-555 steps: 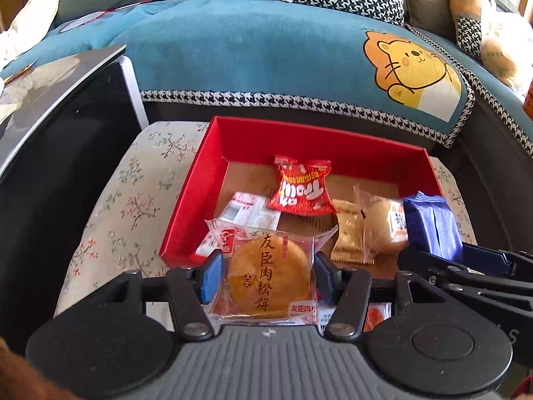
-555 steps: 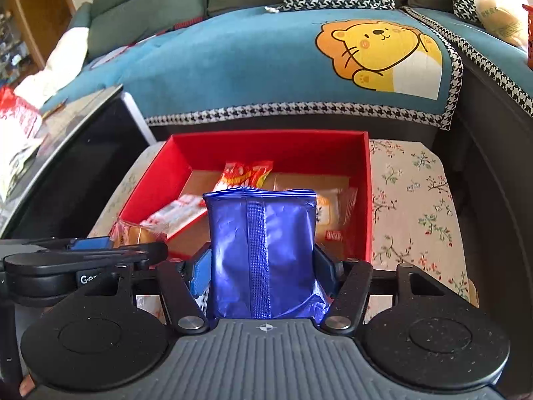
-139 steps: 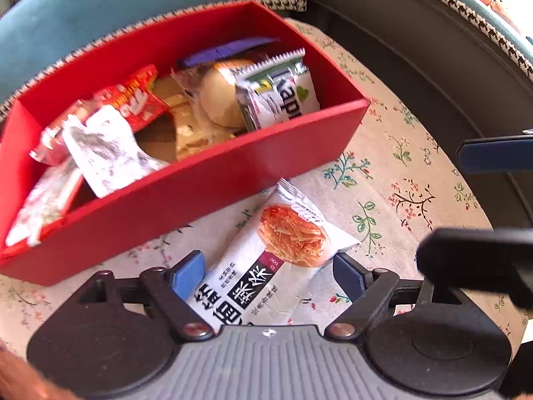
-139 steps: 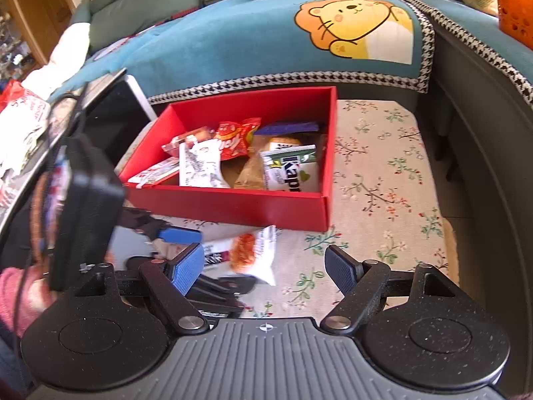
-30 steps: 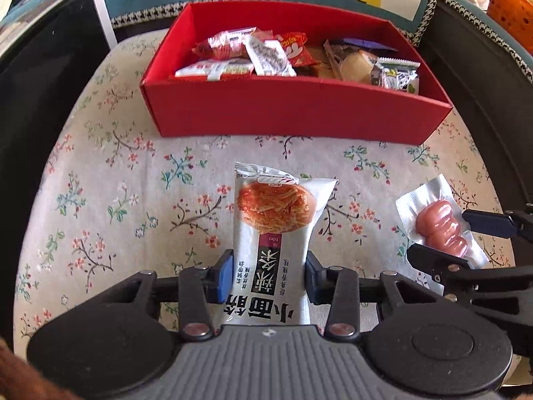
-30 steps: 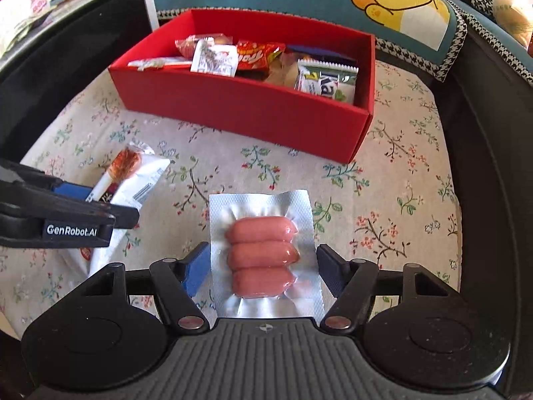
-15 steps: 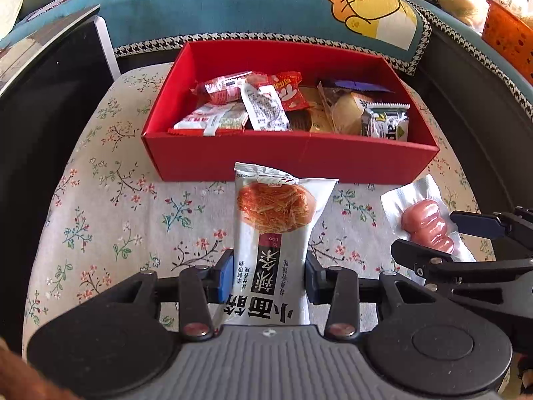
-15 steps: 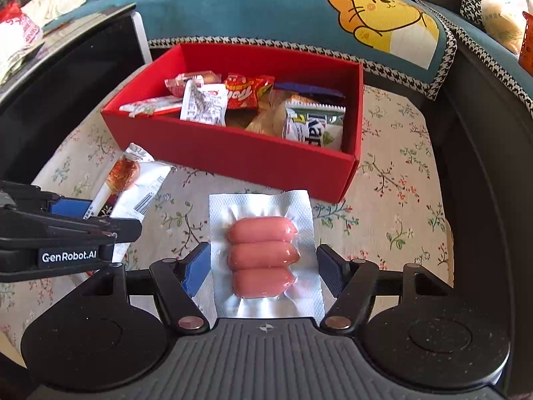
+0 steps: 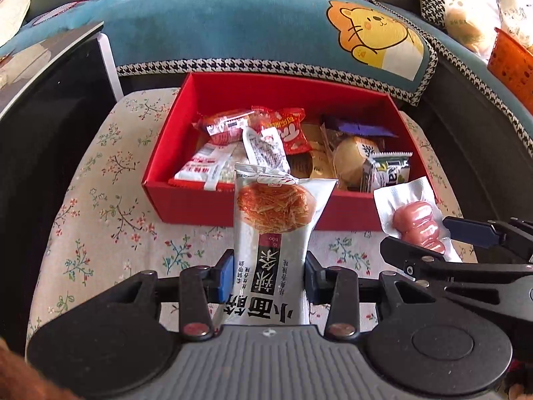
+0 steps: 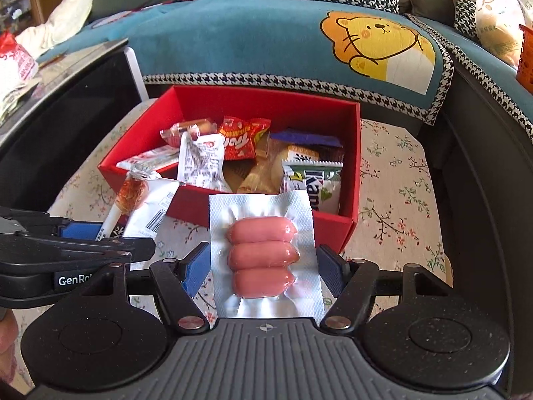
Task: Organize snacks
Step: 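Carry spicy-strip bag over red box with left tool while right tool carries sausage tray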
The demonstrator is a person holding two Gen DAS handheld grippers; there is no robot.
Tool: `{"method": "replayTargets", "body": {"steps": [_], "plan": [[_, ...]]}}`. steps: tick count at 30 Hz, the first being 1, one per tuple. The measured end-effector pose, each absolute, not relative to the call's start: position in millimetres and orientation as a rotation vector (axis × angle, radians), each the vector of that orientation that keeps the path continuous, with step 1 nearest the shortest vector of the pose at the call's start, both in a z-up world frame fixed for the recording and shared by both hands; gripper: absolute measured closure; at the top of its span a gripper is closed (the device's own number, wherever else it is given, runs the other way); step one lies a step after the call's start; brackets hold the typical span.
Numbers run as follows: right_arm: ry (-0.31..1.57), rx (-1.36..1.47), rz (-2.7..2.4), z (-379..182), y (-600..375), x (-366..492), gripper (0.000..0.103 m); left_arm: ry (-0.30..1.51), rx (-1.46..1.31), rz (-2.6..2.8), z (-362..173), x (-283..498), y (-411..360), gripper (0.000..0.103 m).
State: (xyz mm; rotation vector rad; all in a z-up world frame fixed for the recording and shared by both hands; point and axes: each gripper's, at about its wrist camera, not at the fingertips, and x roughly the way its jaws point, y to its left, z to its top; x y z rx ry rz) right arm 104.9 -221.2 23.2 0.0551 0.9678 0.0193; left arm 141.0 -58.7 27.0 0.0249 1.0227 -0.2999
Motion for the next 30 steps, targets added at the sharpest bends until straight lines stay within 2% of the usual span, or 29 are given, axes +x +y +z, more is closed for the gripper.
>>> {"method": "replayTargets", "body": {"steps": [18, 30], "plan": [[0.899, 0.134, -0.008, 41, -237, 144, 0.028, 0.963, -0.016, -0.268, 50, 186, -68, 0.02], [0.895, 0.146, -0.022, 36, -247, 176, 0.028, 0.956, -0.014, -0.241, 46, 218, -82, 0.021]]}}
